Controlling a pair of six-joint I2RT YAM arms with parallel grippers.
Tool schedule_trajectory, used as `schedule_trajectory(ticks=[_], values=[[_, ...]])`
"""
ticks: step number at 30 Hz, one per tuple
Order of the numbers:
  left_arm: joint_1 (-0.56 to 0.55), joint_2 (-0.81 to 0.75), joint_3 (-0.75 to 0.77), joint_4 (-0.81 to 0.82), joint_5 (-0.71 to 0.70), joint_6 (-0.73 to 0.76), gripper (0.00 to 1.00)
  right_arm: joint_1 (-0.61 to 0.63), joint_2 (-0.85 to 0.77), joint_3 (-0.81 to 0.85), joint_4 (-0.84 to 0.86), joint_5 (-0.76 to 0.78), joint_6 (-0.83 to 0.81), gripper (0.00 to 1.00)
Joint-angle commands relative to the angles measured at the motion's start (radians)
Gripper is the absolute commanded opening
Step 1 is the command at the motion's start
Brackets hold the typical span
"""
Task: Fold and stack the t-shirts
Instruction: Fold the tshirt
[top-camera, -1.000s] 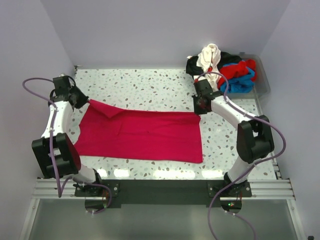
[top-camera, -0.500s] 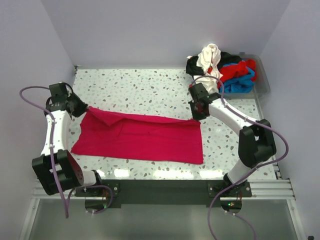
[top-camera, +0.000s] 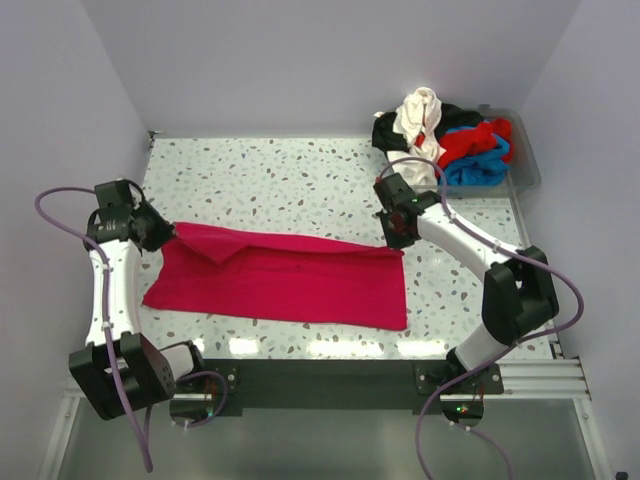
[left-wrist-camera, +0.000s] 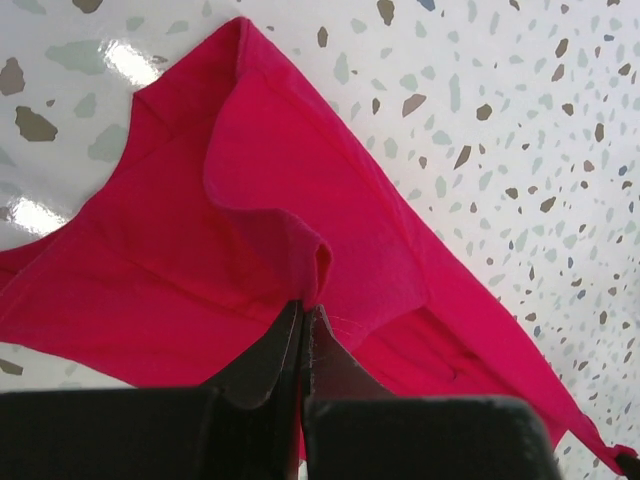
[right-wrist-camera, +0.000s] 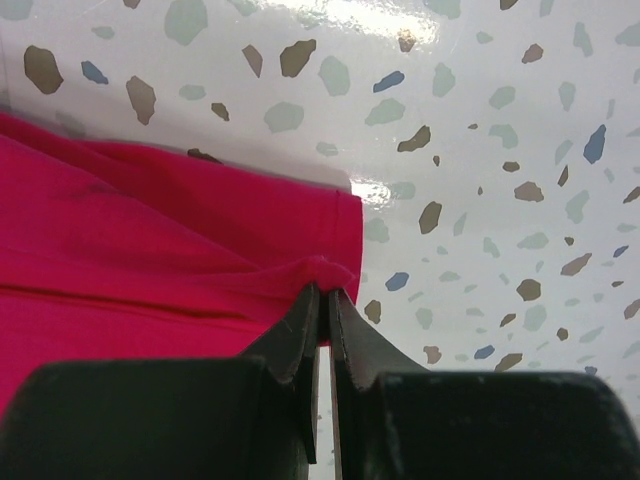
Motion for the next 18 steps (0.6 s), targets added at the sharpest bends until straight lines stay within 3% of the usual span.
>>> schedule_trajectory(ticks=[1, 18], values=[[0.008, -0.041, -0.023, -0.039, -0.013, 0.018, 0.00, 0.023, -0.042, -0.005, -0.041, 0.035, -0.001, 0.00], [0.010, -0.128, -0.061, -0.102, -0.106, 0.061, 0.00, 0.074, -0.036, -0.046, -0.085, 0.090, 0.010, 0.00]])
